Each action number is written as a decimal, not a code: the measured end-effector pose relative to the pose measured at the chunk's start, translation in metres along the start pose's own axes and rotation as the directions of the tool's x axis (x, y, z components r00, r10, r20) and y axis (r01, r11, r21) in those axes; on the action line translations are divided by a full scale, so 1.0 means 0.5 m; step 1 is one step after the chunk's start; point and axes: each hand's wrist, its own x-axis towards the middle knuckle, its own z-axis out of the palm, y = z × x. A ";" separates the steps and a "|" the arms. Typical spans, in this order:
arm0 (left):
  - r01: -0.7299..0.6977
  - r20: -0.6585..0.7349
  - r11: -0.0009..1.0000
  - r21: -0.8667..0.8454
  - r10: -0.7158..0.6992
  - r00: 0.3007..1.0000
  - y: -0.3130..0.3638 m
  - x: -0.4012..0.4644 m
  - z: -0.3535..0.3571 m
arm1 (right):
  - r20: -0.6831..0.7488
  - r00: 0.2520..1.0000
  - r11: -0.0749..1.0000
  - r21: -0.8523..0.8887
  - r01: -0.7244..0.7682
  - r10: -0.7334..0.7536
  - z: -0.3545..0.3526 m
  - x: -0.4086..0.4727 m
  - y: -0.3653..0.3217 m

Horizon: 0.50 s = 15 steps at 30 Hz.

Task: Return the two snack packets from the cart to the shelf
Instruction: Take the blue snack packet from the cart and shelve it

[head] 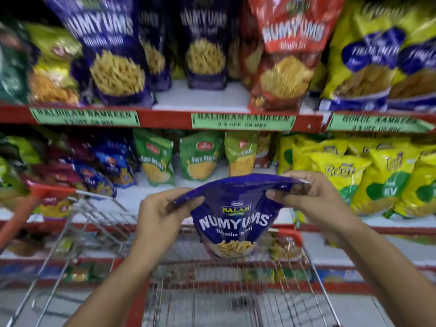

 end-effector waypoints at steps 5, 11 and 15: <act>-0.255 -0.028 0.966 0.050 0.257 0.966 0.157 0.148 -0.024 | 0.014 0.968 0.968 -0.007 0.249 -0.249 -0.033 0.106 -0.188; -0.428 -0.193 0.895 0.131 0.446 0.874 0.285 0.344 -0.059 | -0.094 0.877 0.881 0.007 0.473 -0.471 -0.016 0.267 -0.344; -0.466 -0.335 0.857 0.219 0.515 0.789 0.322 0.472 -0.083 | -0.273 0.771 0.816 -0.118 0.566 -0.575 0.024 0.392 -0.393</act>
